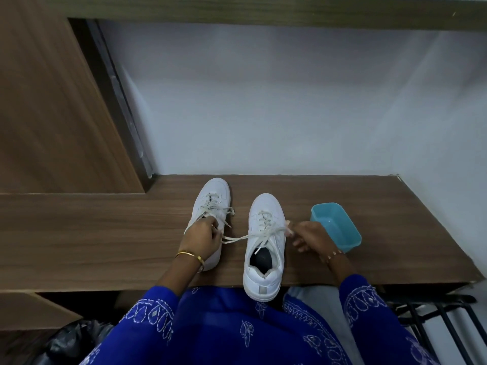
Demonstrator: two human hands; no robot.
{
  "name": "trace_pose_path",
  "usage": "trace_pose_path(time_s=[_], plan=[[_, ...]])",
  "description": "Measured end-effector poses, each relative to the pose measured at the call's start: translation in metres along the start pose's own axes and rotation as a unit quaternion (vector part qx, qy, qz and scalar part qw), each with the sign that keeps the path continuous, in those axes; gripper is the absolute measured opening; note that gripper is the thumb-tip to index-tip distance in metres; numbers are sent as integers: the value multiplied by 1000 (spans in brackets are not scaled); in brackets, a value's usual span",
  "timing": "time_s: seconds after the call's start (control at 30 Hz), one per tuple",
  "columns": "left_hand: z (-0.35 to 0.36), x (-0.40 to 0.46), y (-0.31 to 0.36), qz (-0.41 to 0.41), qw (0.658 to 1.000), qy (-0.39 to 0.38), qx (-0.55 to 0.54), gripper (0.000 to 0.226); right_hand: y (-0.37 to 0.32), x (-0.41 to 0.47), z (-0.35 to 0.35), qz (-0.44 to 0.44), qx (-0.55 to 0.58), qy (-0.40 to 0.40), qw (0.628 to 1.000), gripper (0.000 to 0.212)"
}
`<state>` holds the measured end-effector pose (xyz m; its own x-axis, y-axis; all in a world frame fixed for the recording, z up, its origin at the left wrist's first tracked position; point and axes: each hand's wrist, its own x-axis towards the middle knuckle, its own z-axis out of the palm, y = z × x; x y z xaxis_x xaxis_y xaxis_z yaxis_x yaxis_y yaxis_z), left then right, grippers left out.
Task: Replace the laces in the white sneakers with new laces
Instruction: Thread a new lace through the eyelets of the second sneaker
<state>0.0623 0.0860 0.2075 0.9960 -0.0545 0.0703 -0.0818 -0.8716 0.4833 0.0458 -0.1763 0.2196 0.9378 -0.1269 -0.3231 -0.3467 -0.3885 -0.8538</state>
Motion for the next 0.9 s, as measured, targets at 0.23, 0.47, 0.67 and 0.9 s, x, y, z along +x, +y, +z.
trace_pose_path(time_s=[0.23,0.47,0.67,0.9], plan=[[-3,-9,-7,-8,999,3,45,36,-18,1,15,-3,141,89,986,9],[4,-8,-8,-3,982,-99,163,39,-25,-9,10,34,155,198,967,6],[-3,-3,0,-12,964,-195,179,31,-37,-26,36,-131,-185,66,972,12],[-2,-10,0,20,962,-219,164,26,-45,-47,54,-144,-403,-181,885,38]])
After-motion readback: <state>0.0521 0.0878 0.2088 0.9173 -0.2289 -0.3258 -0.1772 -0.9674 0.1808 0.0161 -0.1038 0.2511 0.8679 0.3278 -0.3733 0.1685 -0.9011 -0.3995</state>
